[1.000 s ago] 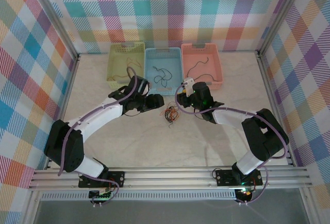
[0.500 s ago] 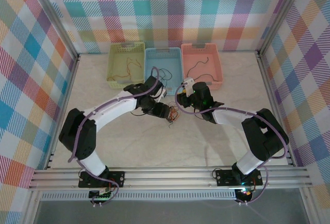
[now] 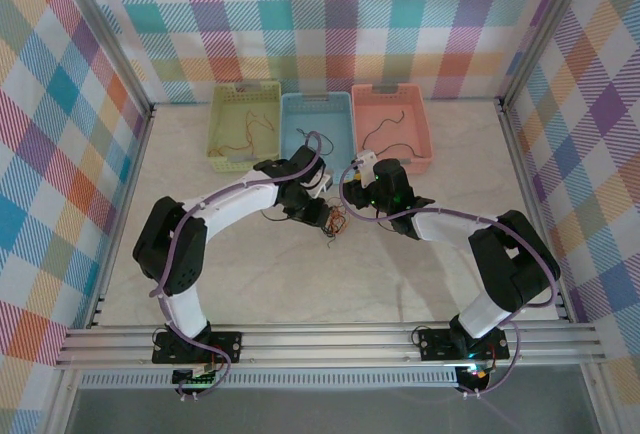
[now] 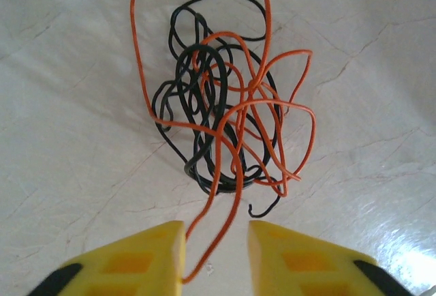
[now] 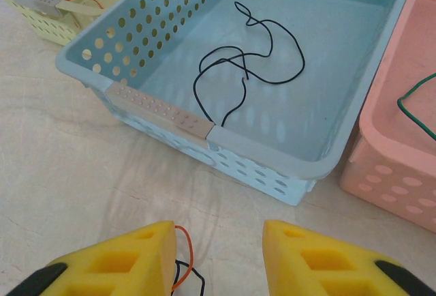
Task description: Untangle the cables
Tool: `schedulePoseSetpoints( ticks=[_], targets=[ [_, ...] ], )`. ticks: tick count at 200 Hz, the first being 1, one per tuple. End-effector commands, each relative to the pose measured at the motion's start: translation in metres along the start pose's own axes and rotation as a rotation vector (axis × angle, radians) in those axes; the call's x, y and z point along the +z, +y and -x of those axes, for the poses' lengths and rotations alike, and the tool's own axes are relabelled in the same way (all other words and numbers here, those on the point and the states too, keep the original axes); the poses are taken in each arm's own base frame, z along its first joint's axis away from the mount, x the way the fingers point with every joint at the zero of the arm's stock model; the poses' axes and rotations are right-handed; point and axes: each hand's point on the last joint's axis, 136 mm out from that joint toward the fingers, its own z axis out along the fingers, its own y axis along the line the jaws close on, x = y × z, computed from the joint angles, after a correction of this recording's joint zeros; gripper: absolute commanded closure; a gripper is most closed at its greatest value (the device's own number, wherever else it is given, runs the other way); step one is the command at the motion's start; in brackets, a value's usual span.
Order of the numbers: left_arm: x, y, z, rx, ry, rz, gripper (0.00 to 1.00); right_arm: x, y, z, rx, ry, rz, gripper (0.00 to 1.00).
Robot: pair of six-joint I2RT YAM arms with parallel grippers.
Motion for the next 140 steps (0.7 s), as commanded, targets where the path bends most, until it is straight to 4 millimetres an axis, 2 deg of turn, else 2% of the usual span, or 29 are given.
schedulePoseSetpoints(
  ticks=[1, 9, 37, 62, 95, 118, 134, 140],
  targets=[
    [0.000, -0.004, 0.002, 0.005, 0.009, -0.005, 0.78, 0.003, 0.001, 0.010, 0.011, -0.014, 0.012, 0.60],
    [0.000, -0.004, 0.002, 0.001, 0.006, -0.005, 0.81, 0.003, 0.001, 0.010, 0.011, -0.014, 0.011, 0.60],
    [-0.009, -0.004, 0.004, -0.002, -0.014, 0.002, 1.00, 0.003, 0.001, 0.011, 0.011, -0.016, 0.011, 0.60],
    [-0.029, -0.002, 0.010, -0.024, -0.068, 0.035, 1.00, 0.001, 0.001, 0.012, 0.010, -0.022, 0.010, 0.60],
    [-0.084, -0.016, 0.022, -0.059, -0.214, -0.002, 1.00, -0.007, 0.008, 0.019, -0.006, -0.080, 0.047, 0.60],
    [-0.117, -0.021, 0.023, -0.069, -0.286, -0.017, 1.00, -0.017, 0.026, 0.030, -0.034, -0.158, 0.144, 0.59],
    [-0.128, -0.022, 0.020, -0.082, -0.294, -0.015, 1.00, -0.026, 0.043, 0.033, -0.067, -0.201, 0.223, 0.59],
    [-0.131, -0.020, 0.018, -0.091, -0.295, -0.006, 1.00, -0.031, 0.052, 0.040, -0.088, -0.245, 0.264, 0.58]
  ],
)
